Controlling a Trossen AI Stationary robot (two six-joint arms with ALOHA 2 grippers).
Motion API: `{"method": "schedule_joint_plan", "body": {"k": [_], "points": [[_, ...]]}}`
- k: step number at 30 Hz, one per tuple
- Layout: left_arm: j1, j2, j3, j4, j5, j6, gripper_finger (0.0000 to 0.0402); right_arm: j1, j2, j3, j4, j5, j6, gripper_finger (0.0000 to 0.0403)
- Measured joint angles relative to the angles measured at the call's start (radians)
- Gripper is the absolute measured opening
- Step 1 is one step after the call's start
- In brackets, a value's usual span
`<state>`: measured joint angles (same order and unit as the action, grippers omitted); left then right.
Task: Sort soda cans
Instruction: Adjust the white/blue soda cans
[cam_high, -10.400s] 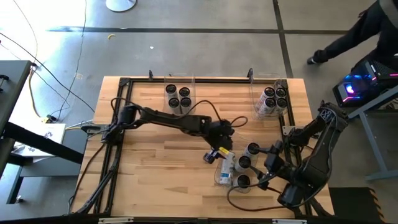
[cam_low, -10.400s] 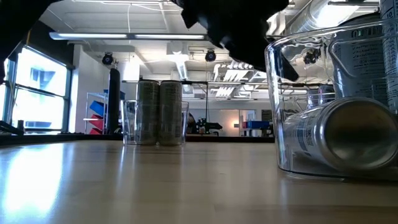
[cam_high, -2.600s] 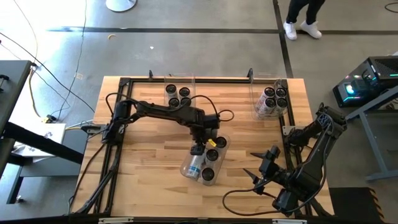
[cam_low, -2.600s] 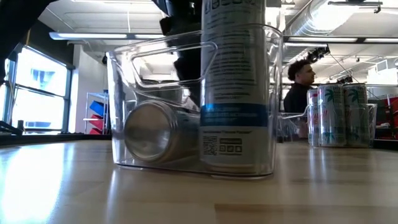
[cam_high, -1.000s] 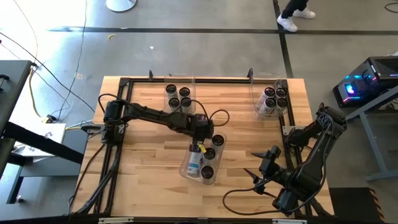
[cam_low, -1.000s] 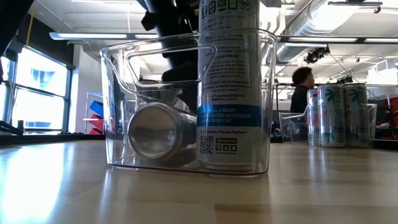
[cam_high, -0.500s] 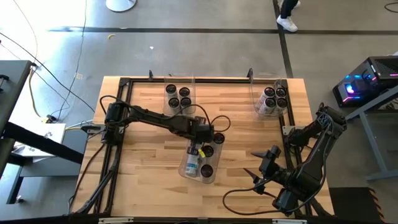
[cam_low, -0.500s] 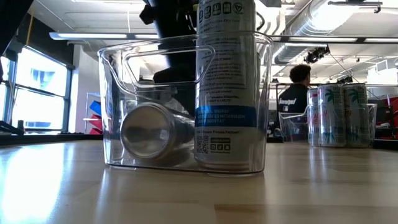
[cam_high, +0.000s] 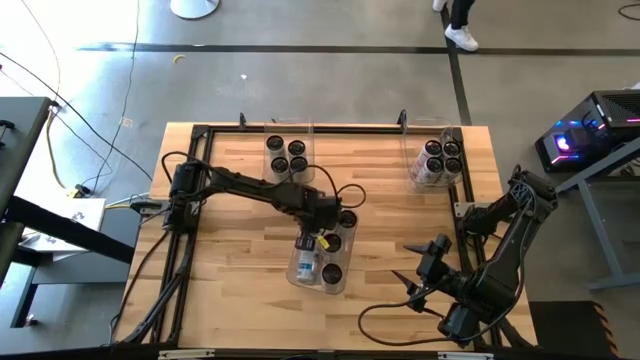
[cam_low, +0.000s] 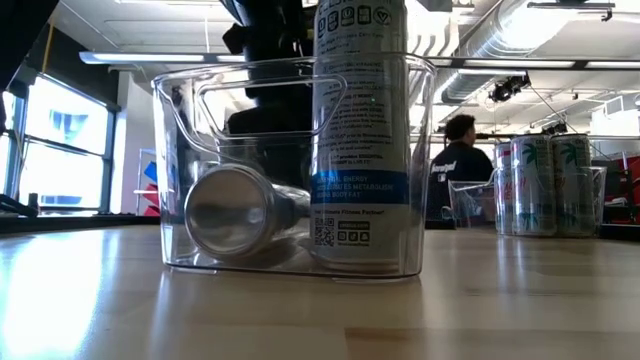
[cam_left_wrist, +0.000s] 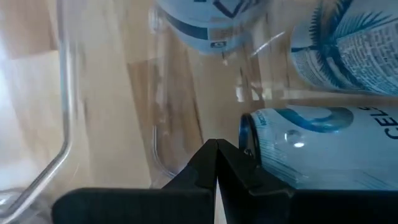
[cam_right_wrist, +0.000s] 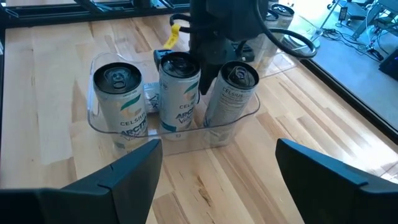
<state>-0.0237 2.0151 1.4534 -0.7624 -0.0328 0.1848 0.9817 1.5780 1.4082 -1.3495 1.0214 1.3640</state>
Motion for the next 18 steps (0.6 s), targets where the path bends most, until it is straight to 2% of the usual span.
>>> {"method": "schedule_joint_plan", "body": {"k": [10,14,18], "points": [[-0.009,-0.002,0.031,-0.064,0.118,0.0,0.0,0.0,0.0,0.0,0.0,0.0,0.001,0.031],[-0.016,-0.006,0.047,-0.088,0.126,0.001,0.0,0.0,0.0,0.0,0.0,0.0,0.006,0.031],[-0.017,-0.006,0.06,-0.103,0.195,0.006,0.0,0.0,0.0,0.0,0.0,0.0,0.005,0.031]]}}
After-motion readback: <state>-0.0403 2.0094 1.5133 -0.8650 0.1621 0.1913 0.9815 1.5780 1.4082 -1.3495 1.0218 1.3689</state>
